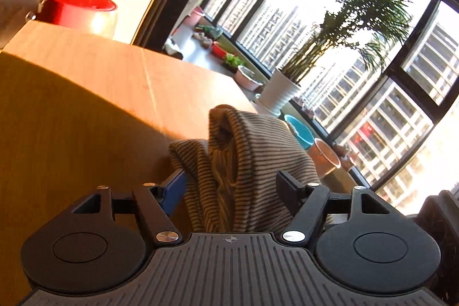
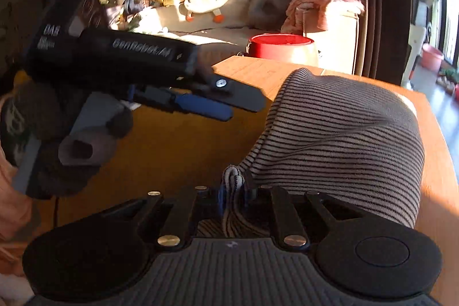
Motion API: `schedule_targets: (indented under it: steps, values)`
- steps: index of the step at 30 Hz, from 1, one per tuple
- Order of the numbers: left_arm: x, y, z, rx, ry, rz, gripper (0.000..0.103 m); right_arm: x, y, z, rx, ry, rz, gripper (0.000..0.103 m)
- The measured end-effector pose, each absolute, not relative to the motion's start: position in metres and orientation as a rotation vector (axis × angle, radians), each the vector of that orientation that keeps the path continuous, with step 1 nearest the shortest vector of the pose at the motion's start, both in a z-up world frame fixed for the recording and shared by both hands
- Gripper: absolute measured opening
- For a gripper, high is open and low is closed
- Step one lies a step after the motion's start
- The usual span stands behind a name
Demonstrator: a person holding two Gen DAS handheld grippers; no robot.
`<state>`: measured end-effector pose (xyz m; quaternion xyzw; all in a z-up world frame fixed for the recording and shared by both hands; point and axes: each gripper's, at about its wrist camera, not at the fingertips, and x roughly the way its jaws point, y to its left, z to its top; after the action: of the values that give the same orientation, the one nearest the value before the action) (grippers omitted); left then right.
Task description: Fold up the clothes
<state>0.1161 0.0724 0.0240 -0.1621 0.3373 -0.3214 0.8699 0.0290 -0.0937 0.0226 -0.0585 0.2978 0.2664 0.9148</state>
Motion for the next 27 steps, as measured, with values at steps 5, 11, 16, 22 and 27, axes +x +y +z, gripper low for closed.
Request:
schedule_targets:
  steps: [5,11,16,22,27]
  values:
    - [0.117,0.036,0.015,-0.161,0.71,-0.631,0.056,0.011,-0.076,0.028,-0.274,0.568,0.578,0.023]
    - [0.11,0.032,0.011,-0.124,0.697,-0.633,0.056,0.003,-0.115,0.068,-0.215,0.593,0.704,0.043]
    - [0.106,0.036,0.007,-0.15,0.695,-0.636,0.056,0.025,-0.151,0.108,-0.089,0.577,0.561,0.046]
    - [0.1,0.039,0.003,-0.181,0.696,-0.641,0.056,0.111,-0.11,0.09,-0.179,0.549,0.345,0.064]
    - [0.101,0.046,-0.001,-0.218,0.714,-0.653,0.061,0.175,-0.079,0.053,-0.294,0.679,0.367,0.039]
